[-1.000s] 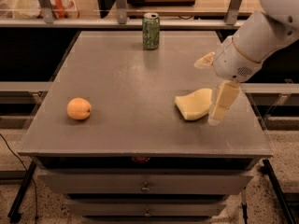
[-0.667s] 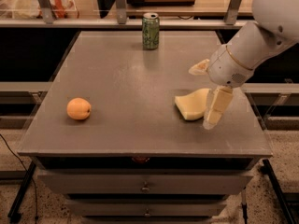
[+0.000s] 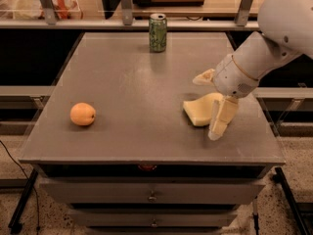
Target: Move sponge near green can
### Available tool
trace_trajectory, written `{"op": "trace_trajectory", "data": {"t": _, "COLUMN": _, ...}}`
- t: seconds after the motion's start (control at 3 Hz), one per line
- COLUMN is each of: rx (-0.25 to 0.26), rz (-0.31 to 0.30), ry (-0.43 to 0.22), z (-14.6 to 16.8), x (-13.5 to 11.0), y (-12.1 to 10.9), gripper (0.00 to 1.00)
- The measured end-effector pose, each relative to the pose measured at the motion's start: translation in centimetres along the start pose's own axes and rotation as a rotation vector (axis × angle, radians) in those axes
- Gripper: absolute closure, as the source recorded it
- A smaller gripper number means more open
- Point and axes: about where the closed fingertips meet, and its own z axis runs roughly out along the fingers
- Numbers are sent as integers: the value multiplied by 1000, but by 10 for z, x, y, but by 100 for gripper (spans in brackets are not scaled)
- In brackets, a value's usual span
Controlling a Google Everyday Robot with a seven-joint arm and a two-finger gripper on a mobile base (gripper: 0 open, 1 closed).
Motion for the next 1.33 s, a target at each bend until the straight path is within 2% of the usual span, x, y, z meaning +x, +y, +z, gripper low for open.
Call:
{"op": "trace_trajectory", "data": {"t": 0.33, "rx": -12, "rz": 5, "ry": -5, "z": 2, "x": 1, "y": 1, "gripper": 18}}
{"op": "trace_trajectory", "data": {"t": 1.33, "rx": -23, "rz": 30, "ry": 13, "z": -3, "x": 5, "y": -4, "gripper": 88}}
